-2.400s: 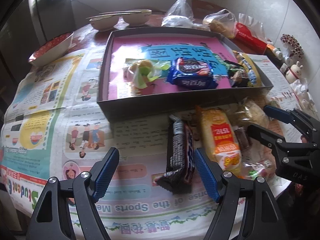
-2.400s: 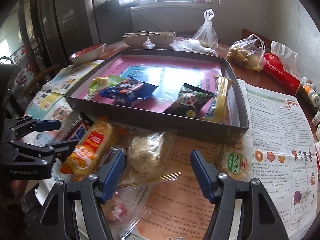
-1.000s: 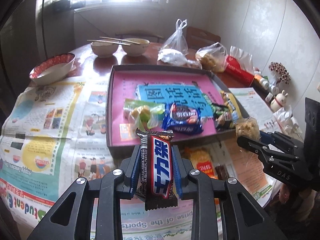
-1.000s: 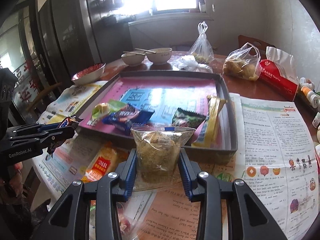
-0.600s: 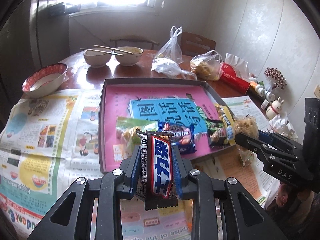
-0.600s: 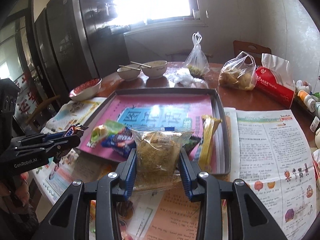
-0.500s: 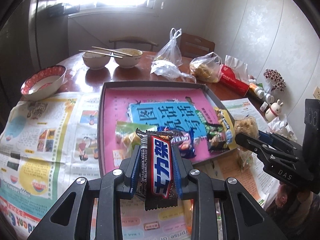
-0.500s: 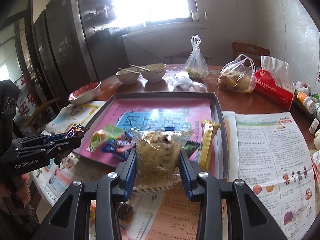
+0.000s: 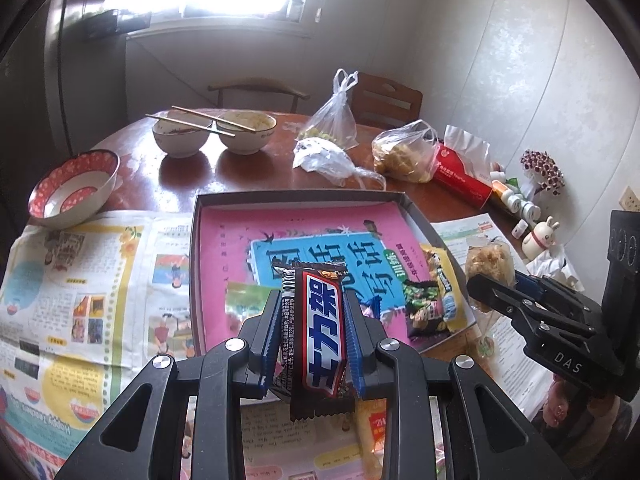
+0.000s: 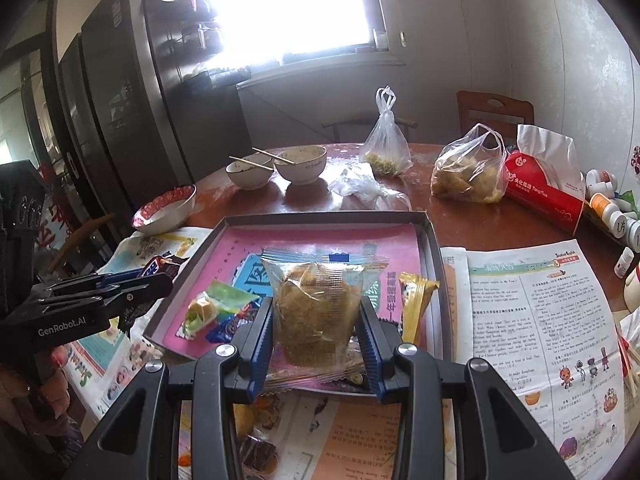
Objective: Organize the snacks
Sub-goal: 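Lift both held snacks and carry them over the grey tray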
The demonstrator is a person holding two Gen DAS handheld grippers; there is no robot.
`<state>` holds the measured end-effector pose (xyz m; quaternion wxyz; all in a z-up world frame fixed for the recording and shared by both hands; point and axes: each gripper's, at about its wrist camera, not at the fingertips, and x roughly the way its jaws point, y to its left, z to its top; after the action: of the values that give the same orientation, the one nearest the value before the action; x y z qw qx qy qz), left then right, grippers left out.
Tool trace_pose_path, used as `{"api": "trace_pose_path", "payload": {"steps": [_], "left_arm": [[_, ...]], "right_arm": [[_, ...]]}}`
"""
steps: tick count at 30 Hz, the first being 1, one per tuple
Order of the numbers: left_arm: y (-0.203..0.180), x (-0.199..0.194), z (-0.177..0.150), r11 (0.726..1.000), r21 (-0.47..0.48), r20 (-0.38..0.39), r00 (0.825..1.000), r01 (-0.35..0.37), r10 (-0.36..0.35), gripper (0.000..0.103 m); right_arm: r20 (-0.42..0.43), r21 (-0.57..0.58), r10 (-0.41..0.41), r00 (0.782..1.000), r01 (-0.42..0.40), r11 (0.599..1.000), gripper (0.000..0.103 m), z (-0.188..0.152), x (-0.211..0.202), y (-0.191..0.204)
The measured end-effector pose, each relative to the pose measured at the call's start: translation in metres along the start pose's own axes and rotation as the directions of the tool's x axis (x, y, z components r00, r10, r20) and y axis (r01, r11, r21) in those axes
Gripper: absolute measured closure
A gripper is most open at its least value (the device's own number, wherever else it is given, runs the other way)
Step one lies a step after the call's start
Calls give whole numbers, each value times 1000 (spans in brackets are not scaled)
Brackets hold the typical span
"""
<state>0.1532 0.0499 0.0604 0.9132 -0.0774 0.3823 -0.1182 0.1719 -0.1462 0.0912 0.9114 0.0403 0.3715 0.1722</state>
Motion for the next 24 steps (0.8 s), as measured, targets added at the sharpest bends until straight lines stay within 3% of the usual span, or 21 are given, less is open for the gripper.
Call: {"api": "trace_pose_path", "payload": {"steps": [11, 24], "left_arm": [[1, 16, 15, 1000, 5, -39, 999, 29, -29, 73], [0, 50, 5, 999, 9, -116, 992, 48, -46, 73]], "right_arm": [[-22, 25, 0, 1000, 1, 1000, 63, 16, 14, -2], [-80, 14, 9, 997, -8, 1000, 63, 11, 40, 1]]}}
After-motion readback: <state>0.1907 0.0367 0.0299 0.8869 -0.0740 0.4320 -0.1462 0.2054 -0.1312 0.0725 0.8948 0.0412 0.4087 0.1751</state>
